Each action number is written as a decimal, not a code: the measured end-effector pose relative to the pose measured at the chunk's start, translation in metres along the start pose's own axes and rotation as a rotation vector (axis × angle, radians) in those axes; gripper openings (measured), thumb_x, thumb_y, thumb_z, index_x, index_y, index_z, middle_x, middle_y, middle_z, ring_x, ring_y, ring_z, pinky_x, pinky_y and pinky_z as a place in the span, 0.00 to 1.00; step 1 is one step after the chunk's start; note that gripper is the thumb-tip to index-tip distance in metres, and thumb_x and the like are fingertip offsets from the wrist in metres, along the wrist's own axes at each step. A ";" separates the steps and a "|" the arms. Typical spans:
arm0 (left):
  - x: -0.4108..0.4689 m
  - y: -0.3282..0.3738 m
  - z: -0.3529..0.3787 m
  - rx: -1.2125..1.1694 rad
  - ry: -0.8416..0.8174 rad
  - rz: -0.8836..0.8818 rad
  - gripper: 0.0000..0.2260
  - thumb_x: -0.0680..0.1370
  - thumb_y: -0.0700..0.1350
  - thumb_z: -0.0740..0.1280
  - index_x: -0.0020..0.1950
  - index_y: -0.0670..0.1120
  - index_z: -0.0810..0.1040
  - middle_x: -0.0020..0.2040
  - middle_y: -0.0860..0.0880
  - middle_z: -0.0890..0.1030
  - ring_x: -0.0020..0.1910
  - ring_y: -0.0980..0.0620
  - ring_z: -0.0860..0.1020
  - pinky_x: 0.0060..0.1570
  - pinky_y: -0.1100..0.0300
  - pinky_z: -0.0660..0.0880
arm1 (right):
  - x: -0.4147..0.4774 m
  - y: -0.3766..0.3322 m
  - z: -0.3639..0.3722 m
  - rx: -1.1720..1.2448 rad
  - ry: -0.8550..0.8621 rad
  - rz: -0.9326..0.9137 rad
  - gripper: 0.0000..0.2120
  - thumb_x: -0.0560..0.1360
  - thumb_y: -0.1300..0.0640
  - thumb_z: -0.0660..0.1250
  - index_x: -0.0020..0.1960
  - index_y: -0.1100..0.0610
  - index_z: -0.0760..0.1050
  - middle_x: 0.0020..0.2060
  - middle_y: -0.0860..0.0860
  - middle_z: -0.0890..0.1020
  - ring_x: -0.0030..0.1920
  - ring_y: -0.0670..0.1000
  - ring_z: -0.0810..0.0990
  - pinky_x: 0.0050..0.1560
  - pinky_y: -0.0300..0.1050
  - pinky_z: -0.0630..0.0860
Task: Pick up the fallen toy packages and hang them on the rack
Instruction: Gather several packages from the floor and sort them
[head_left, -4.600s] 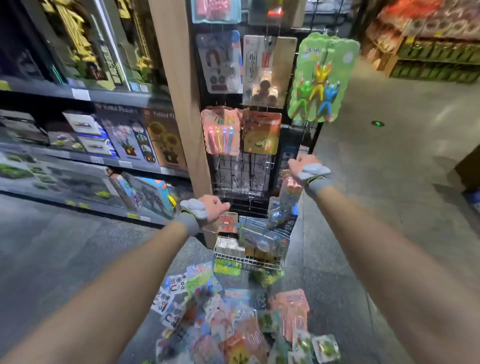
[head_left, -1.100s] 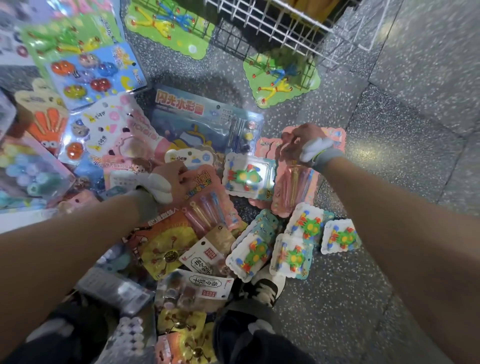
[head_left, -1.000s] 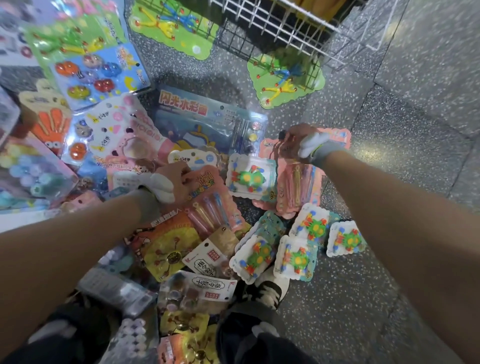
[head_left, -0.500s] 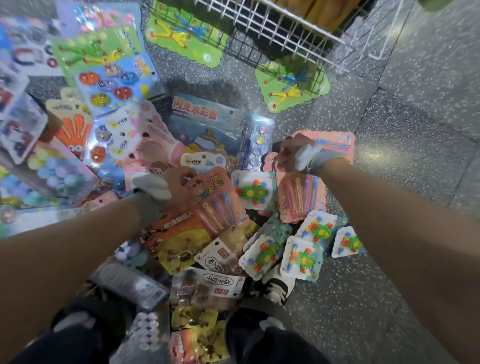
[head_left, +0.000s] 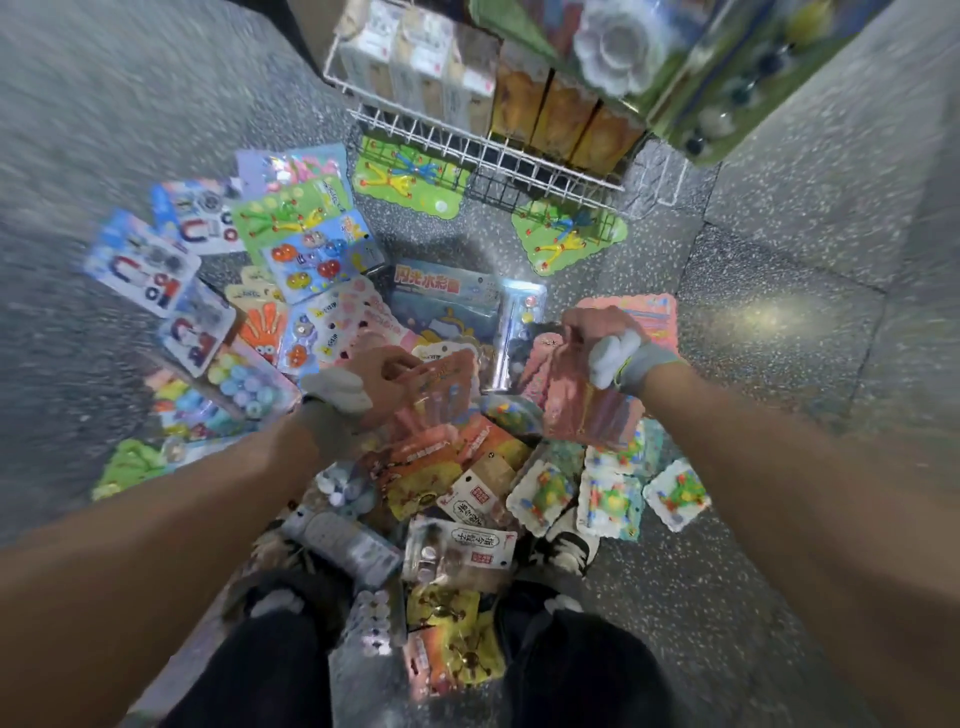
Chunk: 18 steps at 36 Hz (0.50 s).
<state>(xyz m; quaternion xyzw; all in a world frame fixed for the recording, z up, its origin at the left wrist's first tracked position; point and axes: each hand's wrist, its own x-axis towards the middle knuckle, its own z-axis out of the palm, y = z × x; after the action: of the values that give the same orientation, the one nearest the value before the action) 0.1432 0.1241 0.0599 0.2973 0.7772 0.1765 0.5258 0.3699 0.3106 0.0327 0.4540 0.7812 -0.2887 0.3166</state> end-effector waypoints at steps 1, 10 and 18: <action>0.001 -0.003 0.001 -0.011 -0.012 -0.012 0.08 0.78 0.43 0.70 0.55 0.42 0.82 0.36 0.54 0.77 0.37 0.53 0.76 0.33 0.69 0.71 | -0.004 -0.003 -0.002 0.009 0.006 0.005 0.16 0.72 0.55 0.71 0.58 0.56 0.76 0.53 0.56 0.80 0.54 0.58 0.78 0.49 0.44 0.71; -0.074 0.066 -0.069 -0.144 0.027 -0.010 0.03 0.77 0.46 0.72 0.44 0.52 0.79 0.34 0.54 0.79 0.33 0.51 0.78 0.34 0.61 0.75 | -0.092 -0.075 -0.088 0.057 -0.001 -0.026 0.09 0.72 0.63 0.68 0.48 0.57 0.68 0.43 0.54 0.75 0.43 0.48 0.69 0.35 0.41 0.62; -0.121 0.099 -0.113 -0.057 0.055 0.020 0.03 0.80 0.45 0.67 0.52 0.49 0.80 0.37 0.53 0.78 0.32 0.56 0.74 0.27 0.68 0.70 | -0.153 -0.125 -0.136 0.063 0.045 -0.130 0.12 0.73 0.63 0.69 0.55 0.58 0.73 0.50 0.54 0.80 0.39 0.50 0.72 0.32 0.37 0.65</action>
<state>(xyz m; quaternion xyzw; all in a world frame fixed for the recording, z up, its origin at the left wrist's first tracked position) 0.0987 0.1257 0.2480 0.2849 0.7830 0.2120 0.5106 0.2855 0.2780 0.2550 0.4185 0.8065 -0.3227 0.2650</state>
